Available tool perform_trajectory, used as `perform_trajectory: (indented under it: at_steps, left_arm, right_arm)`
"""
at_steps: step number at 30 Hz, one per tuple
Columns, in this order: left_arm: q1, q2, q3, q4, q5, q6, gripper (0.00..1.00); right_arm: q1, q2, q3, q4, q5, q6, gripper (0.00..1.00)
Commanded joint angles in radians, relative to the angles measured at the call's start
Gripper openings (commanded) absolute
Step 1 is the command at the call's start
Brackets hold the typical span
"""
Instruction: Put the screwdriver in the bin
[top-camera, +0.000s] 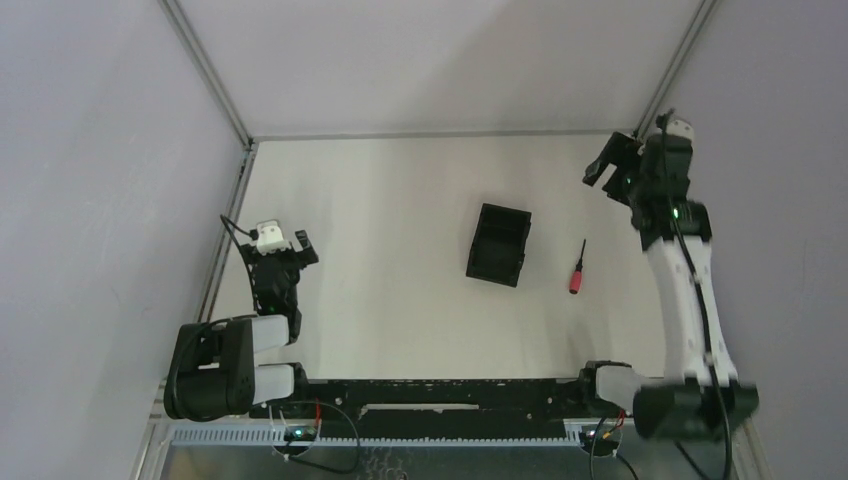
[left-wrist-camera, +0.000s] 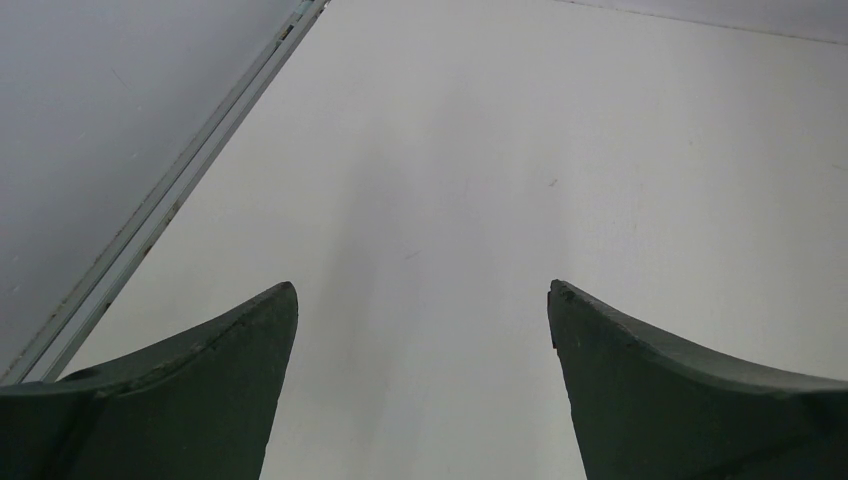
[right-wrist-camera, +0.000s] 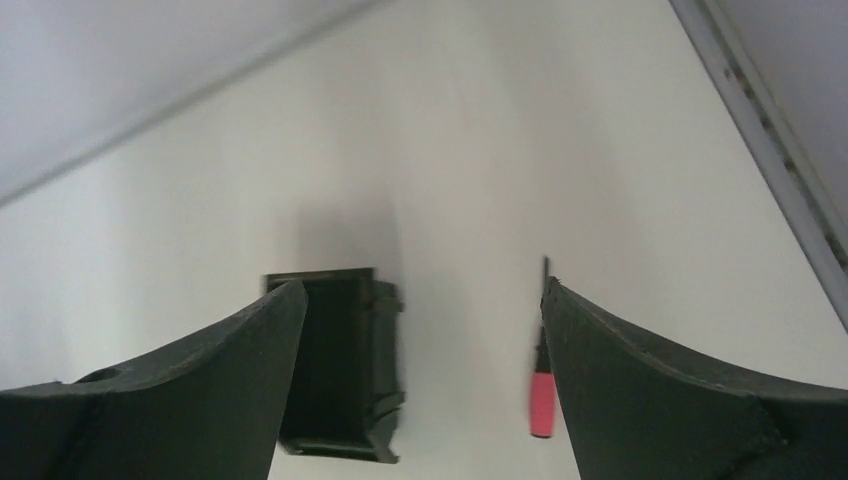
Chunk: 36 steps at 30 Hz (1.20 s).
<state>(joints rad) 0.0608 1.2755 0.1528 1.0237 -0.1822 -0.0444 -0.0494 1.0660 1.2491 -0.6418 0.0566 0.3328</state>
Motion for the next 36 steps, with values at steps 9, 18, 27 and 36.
perform_trajectory:
  at_steps: [9,18,27,36]
  left_arm:
    - [-0.005,-0.016,0.04,0.038,-0.01,0.018,1.0]
    - [-0.004,-0.016,0.039,0.038,-0.01,0.017,1.0]
    - [-0.005,-0.016,0.039,0.038,-0.011,0.017,1.0]
    - [-0.005,-0.016,0.04,0.038,-0.01,0.017,1.0]
  right_arm:
    - [-0.059,0.557,-0.078,-0.187,-0.044,-0.093,0.7]
    - [-0.058,0.736,-0.143,-0.099,-0.012,-0.099,0.47]
    - [-0.051,0.66,-0.078,-0.193,0.022,-0.111,0.0]
    - [0.005,0.505,0.184,-0.439,0.124,-0.101,0.0]
